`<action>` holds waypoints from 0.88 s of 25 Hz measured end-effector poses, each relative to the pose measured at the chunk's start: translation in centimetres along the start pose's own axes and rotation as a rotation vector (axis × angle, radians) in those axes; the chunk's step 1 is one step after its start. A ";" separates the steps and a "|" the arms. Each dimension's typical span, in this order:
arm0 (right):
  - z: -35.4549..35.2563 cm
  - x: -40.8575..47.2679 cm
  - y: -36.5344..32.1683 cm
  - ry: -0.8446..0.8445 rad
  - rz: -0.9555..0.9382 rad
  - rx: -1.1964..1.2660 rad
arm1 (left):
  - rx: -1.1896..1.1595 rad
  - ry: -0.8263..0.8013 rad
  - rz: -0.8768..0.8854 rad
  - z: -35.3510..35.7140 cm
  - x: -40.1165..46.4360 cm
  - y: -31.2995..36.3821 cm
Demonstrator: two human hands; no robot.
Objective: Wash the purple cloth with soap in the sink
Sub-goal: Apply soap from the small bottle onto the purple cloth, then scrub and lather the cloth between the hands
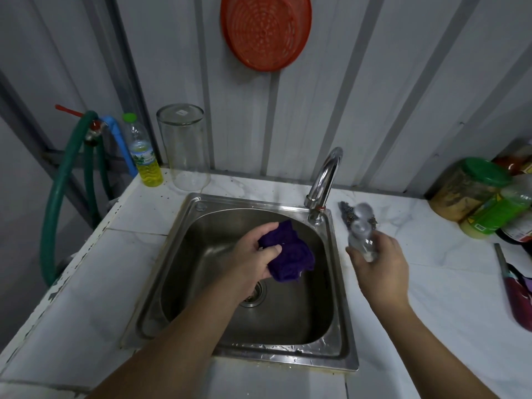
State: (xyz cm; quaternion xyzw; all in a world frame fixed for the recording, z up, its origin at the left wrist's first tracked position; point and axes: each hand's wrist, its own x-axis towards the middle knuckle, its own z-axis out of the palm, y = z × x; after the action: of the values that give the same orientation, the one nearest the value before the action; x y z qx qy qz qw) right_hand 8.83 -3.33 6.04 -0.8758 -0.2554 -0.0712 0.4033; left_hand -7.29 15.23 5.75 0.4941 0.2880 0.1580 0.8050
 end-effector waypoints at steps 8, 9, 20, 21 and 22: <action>-1.3 -3.2 7.9 0.008 0.496 0.076 | 0.004 0.009 -0.002 0.3 0.6 -1.0; -1.3 -3.5 8.2 -0.008 0.511 0.073 | 0.003 0.007 -0.002 0.3 0.6 -1.1; -0.7 -4.7 8.3 -0.071 0.479 0.085 | 0.002 0.007 -0.003 1.3 0.1 -1.2; -0.7 -4.8 8.4 -0.078 0.476 0.085 | 0.002 0.006 -0.003 1.4 0.1 -1.2; -0.8 -4.8 8.4 -0.090 0.475 0.086 | 0.002 0.005 -0.004 1.5 0.0 -1.3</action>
State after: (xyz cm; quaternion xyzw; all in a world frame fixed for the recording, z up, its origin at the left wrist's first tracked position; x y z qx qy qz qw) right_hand 8.95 -10.35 -0.64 -0.8957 -0.0628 0.0758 0.4337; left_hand -6.40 13.62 5.10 0.4940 0.2910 0.1575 0.8040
